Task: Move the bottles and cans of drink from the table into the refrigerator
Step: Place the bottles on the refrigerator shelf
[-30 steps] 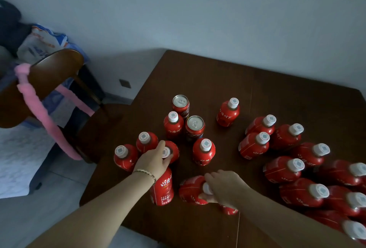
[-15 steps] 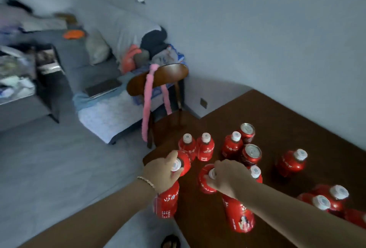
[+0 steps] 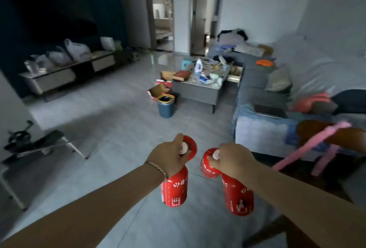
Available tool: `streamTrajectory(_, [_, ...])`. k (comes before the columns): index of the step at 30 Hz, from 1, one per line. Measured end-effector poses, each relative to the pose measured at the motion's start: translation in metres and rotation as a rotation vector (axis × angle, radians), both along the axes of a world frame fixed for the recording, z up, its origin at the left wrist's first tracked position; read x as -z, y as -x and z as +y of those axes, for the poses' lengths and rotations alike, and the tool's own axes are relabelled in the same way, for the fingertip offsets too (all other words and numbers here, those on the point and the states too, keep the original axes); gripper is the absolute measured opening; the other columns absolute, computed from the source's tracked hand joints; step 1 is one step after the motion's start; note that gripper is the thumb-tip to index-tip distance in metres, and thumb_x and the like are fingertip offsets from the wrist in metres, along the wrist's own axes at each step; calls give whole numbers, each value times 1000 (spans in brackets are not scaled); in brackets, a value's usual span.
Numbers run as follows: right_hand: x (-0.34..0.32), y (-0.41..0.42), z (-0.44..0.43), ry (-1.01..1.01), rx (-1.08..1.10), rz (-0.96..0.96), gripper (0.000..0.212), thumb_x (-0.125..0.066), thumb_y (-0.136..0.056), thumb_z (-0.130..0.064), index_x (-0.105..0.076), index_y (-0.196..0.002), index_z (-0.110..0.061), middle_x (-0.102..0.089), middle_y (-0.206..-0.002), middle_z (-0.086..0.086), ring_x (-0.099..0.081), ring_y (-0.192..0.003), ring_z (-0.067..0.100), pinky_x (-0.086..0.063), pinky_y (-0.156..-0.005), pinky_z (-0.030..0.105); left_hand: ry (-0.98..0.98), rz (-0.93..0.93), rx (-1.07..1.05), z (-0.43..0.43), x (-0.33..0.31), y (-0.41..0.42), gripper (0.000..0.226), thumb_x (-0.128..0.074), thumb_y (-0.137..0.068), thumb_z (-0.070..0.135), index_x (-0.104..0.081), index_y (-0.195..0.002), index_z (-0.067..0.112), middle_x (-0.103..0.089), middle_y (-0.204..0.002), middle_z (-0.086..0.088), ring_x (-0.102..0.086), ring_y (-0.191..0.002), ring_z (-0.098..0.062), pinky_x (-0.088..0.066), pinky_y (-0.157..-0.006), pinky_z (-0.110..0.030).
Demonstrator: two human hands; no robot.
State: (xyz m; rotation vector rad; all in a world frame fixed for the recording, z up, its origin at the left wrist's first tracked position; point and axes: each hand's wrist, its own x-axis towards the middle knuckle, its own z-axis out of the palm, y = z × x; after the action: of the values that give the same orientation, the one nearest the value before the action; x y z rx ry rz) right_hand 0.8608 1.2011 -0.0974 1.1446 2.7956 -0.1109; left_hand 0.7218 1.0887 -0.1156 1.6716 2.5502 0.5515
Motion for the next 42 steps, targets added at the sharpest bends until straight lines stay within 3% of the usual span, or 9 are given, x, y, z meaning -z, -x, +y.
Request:
streamTrajectory(10, [-36, 266, -214, 42, -525, 92, 38, -44, -93, -43, -65, -107, -13, -64, -111, 9, -60, -104, 27, -45, -80, 29, 40, -8, -664, -279, -35, 184, 45, -46, -93, 39, -34, -129, 14, -63, -107, -11, -60, -97, -29, -46, -76, -32])
streamTrajectory(13, [-44, 335, -294, 88, -672, 56, 33, -43, -94, -37, -65, -80, -16, -63, -102, 10, -61, -99, 27, -41, -72, 26, 35, -4, -829, -363, -45, 225, 42, -46, -94, 38, -35, -126, 13, -64, -105, -12, -60, -96, -30, -41, -71, -30])
streamTrajectory(15, [-47, 380, -347, 94, -763, 30, 38, -41, -95, -34, -50, -61, -18, -57, -94, 10, -58, -91, 25, -38, -71, 25, 44, 18, -943, -415, -52, 251, 43, -45, -94, 39, -35, -125, 12, -64, -105, -14, -60, -97, -33, -42, -72, -31])
streamTrajectory(18, [-50, 439, -415, 79, -883, 36, 29, -41, -93, -36, -60, -77, -20, -51, -82, 4, -50, -80, 23, -39, -69, 26, 45, 46, -1085, -478, -63, 284, 44, -45, -94, 40, -35, -127, 12, -63, -106, -15, -60, -98, -35, -45, -75, -33])
streamTrajectory(20, [-51, 475, -460, 101, -943, 53, 23, -43, -93, -34, -62, -87, -23, -50, -79, 3, -57, -85, 24, -41, -71, 27, 41, 53, -1175, -515, -68, 309, 46, -45, -94, 39, -34, -129, 12, -63, -106, -15, -60, -98, -35, -45, -75, -33])
streamTrajectory(26, [-57, 566, -572, 134, -1115, 162, 29, -43, -95, -24, -65, -110, -14, -64, -115, 7, -60, -107, 30, -47, -85, 31, 43, 91, -1436, -601, -75, 378, 48, -45, -95, 37, -33, -130, 6, -64, -108, -17, -60, -101, -35, -45, -75, -33])
streamTrajectory(32, [-92, 670, -705, 112, -1297, 202, 31, -46, -92, -20, -65, -116, -17, -63, -120, 5, -59, -110, 28, -45, -82, 31, -33, 158, -1623, -691, -106, 452, 37, -45, -94, 33, -39, -121, 8, -65, -99, -11, -63, -90, -30, -41, -64, -29])
streamTrajectory(37, [-126, 741, -780, 235, -1319, 323, 36, -45, -91, -41, -67, -105, -16, -65, -101, 7, -59, -90, 26, -37, -67, 27, -50, 227, -1662, -775, -140, 512, 36, -46, -93, 34, -41, -118, 9, -64, -103, -12, -61, -91, -30, -41, -67, -28])
streamTrajectory(42, [-157, 818, -852, 44, -1364, 297, 46, -36, -96, -48, -63, -115, -15, -61, -103, 7, -59, -93, 25, -43, -72, 31, -105, 230, -1652, -865, -161, 588, 27, -48, -91, 34, -38, -101, 11, -62, -98, -14, -61, -88, -33, -49, -73, -34])
